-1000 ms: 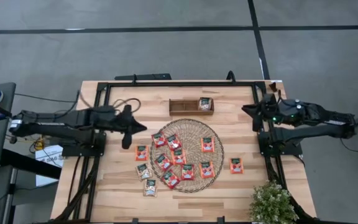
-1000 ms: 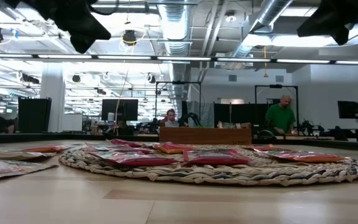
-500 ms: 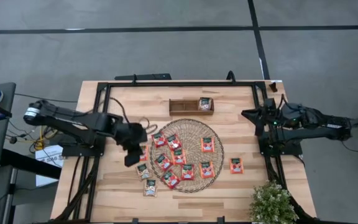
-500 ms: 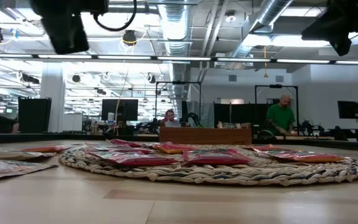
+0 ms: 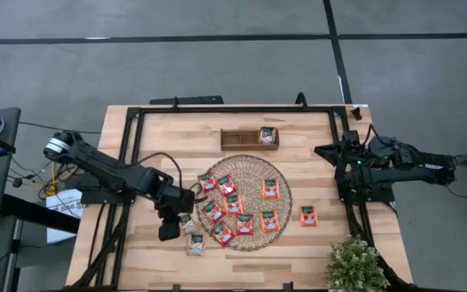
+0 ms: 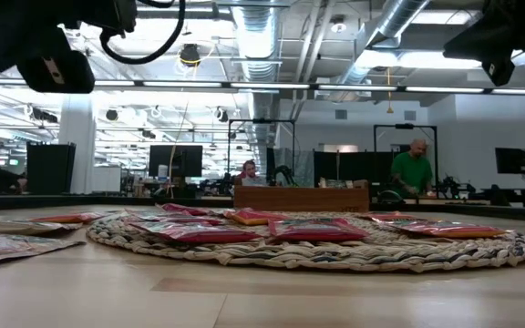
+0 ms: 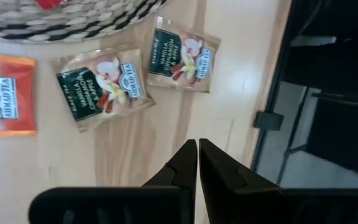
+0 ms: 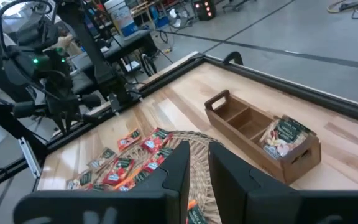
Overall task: Pick & Place Tea
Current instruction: Put the top brown tea bag into the right slot of the wooden organizer
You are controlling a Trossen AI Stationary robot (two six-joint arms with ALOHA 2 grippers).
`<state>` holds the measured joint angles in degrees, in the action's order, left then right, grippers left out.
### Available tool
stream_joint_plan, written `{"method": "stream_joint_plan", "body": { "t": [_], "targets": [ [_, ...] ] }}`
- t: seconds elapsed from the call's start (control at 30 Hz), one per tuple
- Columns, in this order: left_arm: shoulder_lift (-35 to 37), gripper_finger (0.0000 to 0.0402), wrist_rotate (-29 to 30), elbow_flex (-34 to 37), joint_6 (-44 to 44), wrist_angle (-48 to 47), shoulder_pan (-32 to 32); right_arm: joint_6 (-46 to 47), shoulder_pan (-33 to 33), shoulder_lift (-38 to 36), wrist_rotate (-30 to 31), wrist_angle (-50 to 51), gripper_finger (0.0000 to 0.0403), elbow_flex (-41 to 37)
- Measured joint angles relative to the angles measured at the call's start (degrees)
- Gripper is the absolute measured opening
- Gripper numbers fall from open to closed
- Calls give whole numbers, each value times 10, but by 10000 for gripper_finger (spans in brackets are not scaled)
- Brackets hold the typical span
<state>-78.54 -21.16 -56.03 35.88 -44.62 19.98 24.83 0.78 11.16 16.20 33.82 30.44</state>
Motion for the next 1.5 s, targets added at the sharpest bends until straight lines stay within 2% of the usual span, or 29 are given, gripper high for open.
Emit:
{"method": "stream_joint_plan", "body": {
  "t": [0.27,0.47,0.73,0.9,1.23,1.5],
  "targets": [
    [-3,8,56,0,23,41,10,-13,0,0,1,0,52,0],
    [-3,8,108,0,43,60,10,-13,0,0,-27,0,52,0],
    [-3,17,123,0,154,55,10,-14,0,0,-43,0,52,0],
    [-7,38,125,0,177,35,10,-14,0,0,-43,0,52,0],
    [-60,114,135,0,174,41,10,-14,0,0,-43,0,52,1],
    [-70,124,151,0,153,40,10,-14,0,0,-43,1,52,1]
  ]
}}
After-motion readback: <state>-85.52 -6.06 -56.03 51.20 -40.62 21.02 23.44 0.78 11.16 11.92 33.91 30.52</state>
